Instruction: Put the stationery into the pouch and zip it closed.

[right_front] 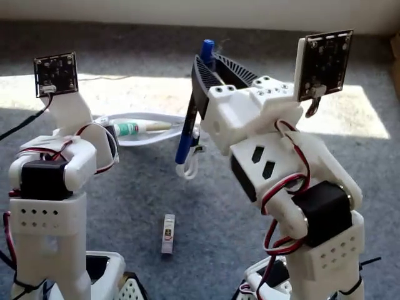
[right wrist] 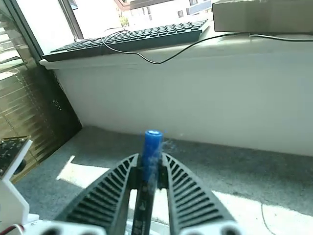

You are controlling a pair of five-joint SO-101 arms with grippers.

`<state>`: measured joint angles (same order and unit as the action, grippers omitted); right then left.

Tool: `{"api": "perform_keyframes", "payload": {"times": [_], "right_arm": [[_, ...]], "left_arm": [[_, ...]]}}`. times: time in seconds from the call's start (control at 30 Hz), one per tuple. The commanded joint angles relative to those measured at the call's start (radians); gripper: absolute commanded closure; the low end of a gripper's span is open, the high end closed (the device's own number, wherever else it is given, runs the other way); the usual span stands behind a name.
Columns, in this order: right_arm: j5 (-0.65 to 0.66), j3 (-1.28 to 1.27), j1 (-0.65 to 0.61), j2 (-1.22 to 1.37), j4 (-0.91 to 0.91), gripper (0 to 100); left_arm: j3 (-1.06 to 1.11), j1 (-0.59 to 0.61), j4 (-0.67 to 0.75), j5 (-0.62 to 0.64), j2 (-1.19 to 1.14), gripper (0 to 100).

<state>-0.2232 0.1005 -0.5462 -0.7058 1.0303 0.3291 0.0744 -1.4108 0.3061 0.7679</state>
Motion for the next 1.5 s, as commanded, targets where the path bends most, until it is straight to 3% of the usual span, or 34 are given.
{"api": "perform_keyframes", "payload": {"times": [0.0,0.37,0.77,0.83,1.3,1.47], "right_arm": [[0.006,-0.051,-0.036,-0.031,-0.094,99.5],[0.014,-0.598,-0.033,-0.228,-0.756,99.5],[0.018,-0.849,-0.039,-0.263,-1.087,99.4],[0.084,-0.891,-0.039,-0.263,-1.136,99.4],[0.417,-1.082,-0.217,-0.271,-1.184,99.4],[0.427,-1.072,-0.231,-0.271,-0.967,99.4]], "left_arm": [[-0.035,-0.016,0.015,-0.006,0.013,99],[-0.035,-0.015,0.015,-0.006,0.013,99],[-0.033,-0.015,0.012,-0.006,0.013,99],[-0.033,-0.015,0.012,-0.006,0.013,99],[-0.031,-0.002,0.012,-0.008,0.013,99],[-0.031,0.030,0.012,-0.008,0.013,99]]}}
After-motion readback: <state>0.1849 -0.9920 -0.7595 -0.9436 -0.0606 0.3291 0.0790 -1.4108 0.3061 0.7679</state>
